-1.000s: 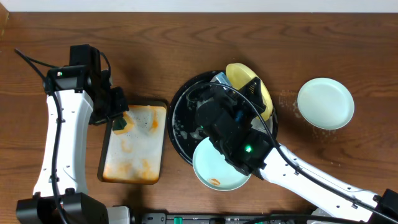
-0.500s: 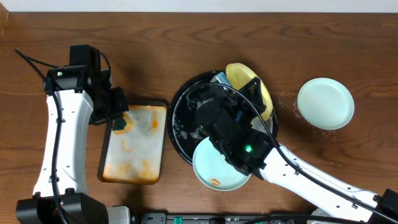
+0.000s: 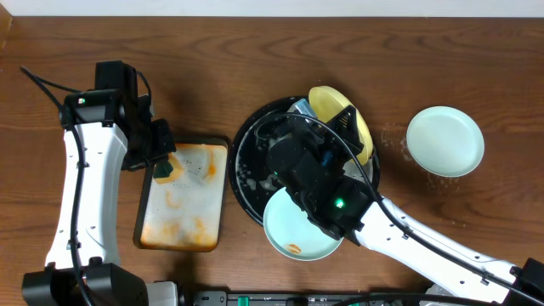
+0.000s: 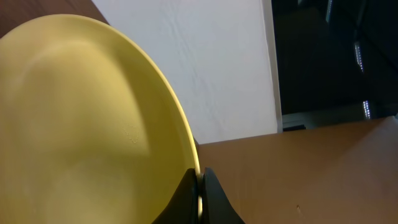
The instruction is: Clean dirty plates on tray and stack at the side
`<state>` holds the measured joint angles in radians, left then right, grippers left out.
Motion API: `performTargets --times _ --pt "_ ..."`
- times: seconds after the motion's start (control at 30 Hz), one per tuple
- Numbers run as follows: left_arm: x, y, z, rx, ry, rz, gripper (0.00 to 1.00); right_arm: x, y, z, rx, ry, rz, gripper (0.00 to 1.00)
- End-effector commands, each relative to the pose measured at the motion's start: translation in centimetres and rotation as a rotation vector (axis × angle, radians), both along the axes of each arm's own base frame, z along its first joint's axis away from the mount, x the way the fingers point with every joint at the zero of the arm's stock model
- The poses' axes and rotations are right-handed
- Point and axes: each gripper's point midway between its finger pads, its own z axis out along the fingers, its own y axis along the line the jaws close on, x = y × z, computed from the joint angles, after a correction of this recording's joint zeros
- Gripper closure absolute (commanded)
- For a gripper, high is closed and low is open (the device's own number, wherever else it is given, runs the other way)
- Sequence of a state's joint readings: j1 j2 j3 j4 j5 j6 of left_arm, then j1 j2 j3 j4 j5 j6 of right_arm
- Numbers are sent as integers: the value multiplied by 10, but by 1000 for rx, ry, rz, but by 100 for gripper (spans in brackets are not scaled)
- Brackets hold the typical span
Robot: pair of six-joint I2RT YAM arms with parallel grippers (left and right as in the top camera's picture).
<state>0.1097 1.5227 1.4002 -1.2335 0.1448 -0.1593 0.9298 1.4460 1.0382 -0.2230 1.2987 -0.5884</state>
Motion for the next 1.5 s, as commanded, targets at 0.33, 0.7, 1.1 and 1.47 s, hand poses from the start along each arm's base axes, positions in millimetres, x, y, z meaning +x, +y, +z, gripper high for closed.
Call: performTargets --times 0.33,0.7,1.1,1.47 --pt "-1 0 2 -3 -5 -7 92 -5 -3 11 8 -30 -17 99" --pt "-1 0 2 -3 -4 -7 92 14 -32 -18 235 7 -75 99" --pt "-1 0 2 -3 -5 -7 92 34 -74 -13 802 89 -65 99" --pt "-1 0 2 -3 -5 -7 92 41 -198 -40 1189 91 -350 99"
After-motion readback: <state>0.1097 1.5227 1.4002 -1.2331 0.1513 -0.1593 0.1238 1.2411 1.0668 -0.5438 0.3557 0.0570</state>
